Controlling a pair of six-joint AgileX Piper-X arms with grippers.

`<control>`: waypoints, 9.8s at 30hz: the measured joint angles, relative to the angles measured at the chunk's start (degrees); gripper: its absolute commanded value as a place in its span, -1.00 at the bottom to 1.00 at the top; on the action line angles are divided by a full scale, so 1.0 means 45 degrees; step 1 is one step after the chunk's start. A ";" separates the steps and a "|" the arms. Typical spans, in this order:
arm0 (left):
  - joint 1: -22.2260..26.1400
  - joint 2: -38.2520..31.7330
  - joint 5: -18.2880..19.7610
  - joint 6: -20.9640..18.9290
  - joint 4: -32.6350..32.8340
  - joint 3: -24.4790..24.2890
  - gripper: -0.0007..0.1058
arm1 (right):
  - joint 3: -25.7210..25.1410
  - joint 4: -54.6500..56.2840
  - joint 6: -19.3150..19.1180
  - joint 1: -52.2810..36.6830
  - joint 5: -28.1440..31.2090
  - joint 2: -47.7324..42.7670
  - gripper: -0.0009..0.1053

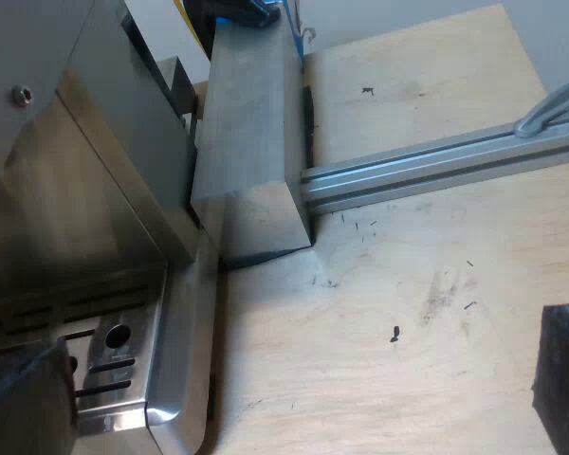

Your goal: Pour the beans into the coffee machine

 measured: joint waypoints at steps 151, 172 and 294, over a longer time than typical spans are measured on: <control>0.9611 -1.0571 0.4648 -1.9190 -0.2180 1.5274 -0.40 | -0.0080 0.0078 0.0000 0.0000 -0.0906 0.0000 0.97; 0.9611 -1.0428 0.4667 -1.9282 -0.7254 1.9346 -0.40 | -0.0080 0.0754 0.0000 0.0000 -0.0906 0.0000 0.97; 0.9611 -0.5149 0.5252 -1.9092 -1.0304 1.9356 0.38 | -0.0080 0.0754 0.0000 0.0000 -0.1110 0.0000 0.97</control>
